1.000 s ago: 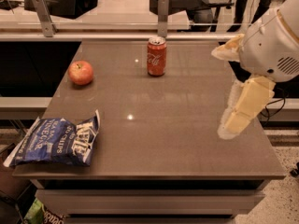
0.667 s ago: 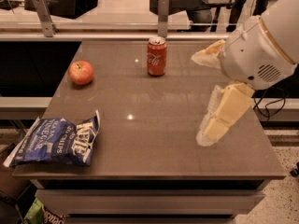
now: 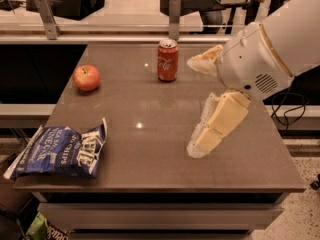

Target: Pick blue chip bag

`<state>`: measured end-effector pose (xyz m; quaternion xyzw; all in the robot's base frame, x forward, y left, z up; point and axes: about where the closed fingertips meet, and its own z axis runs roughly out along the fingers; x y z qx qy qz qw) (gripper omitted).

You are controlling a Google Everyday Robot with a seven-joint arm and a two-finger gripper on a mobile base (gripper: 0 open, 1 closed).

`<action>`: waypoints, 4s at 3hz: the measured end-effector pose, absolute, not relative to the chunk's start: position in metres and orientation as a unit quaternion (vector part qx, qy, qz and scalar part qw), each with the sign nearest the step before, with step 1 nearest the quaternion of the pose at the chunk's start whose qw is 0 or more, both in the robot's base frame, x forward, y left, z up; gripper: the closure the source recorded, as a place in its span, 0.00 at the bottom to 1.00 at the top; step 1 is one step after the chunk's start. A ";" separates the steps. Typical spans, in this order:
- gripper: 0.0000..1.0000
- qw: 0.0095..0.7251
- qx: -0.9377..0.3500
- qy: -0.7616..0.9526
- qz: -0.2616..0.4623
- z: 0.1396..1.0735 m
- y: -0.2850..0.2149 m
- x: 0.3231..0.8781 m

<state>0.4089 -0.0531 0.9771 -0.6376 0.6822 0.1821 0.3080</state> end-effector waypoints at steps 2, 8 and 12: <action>0.00 0.329 -0.649 0.672 0.140 0.967 0.012 0.446; 0.00 0.364 -0.628 0.643 0.246 0.863 0.147 0.429; 0.65 0.370 -0.633 0.633 0.246 0.871 0.158 0.418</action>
Offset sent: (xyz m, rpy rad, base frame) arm 0.0768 0.1198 -0.0278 0.0078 -0.1758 -0.0240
